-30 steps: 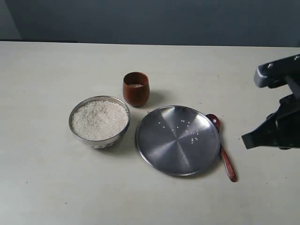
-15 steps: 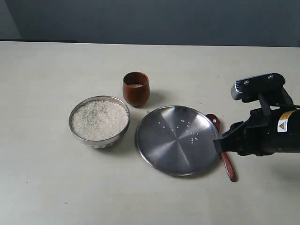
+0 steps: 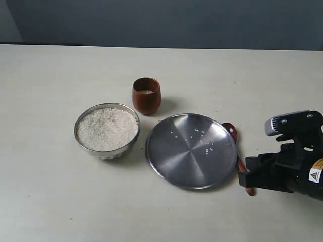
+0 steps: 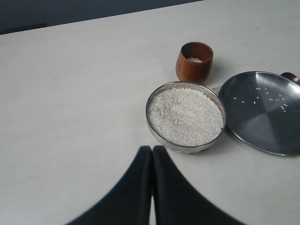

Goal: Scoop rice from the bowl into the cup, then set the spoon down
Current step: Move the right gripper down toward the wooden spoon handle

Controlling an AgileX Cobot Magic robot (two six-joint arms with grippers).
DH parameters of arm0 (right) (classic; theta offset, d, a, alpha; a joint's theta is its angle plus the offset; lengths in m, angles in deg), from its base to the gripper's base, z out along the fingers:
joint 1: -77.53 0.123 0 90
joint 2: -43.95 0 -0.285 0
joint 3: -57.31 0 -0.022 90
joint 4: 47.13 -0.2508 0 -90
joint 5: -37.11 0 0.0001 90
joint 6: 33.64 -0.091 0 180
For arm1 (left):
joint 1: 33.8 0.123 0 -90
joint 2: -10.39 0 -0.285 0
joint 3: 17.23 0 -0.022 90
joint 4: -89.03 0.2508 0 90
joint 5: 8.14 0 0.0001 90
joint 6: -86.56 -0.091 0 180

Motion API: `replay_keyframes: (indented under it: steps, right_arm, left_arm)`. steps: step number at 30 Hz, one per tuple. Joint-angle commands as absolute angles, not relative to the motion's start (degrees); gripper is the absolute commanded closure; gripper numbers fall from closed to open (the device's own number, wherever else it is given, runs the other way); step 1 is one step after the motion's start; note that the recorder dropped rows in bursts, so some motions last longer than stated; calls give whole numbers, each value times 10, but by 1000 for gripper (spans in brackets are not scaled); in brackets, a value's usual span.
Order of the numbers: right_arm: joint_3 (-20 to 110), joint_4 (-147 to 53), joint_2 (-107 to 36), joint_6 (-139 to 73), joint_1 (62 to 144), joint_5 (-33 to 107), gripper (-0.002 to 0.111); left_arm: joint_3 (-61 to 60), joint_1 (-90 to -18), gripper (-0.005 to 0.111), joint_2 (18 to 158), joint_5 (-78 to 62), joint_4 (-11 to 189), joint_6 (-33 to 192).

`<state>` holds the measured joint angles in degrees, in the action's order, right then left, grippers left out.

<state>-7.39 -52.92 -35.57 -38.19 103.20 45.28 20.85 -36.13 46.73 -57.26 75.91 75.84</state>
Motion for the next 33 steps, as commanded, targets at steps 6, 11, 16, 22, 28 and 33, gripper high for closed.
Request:
replay_keyframes:
  steps: [6, 11, 16, 22, 28, 33]
  right_arm:
    - [-77, -530, -429, -383, 1033, 478, 77]
    - [-77, -528, -484, -383, 1033, 503, 77]
    - [-76, -522, -507, -383, 1033, 520, 77]
    - [-76, -516, -507, -383, 1033, 525, 77]
    - [-76, -516, -507, -383, 1033, 520, 77]
    - [-76, -528, -507, -381, 1033, 518, 77]
  left_arm:
    - [205, -362, 106, 469, -565, 762, 759]
    - [205, -362, 106, 469, -565, 762, 759]
    - [205, -362, 106, 469, -565, 762, 758]
    - [205, -362, 106, 469, -565, 762, 758]
    - [205, -362, 106, 469, -565, 762, 758]
    - [205, -362, 106, 469, -565, 762, 758]
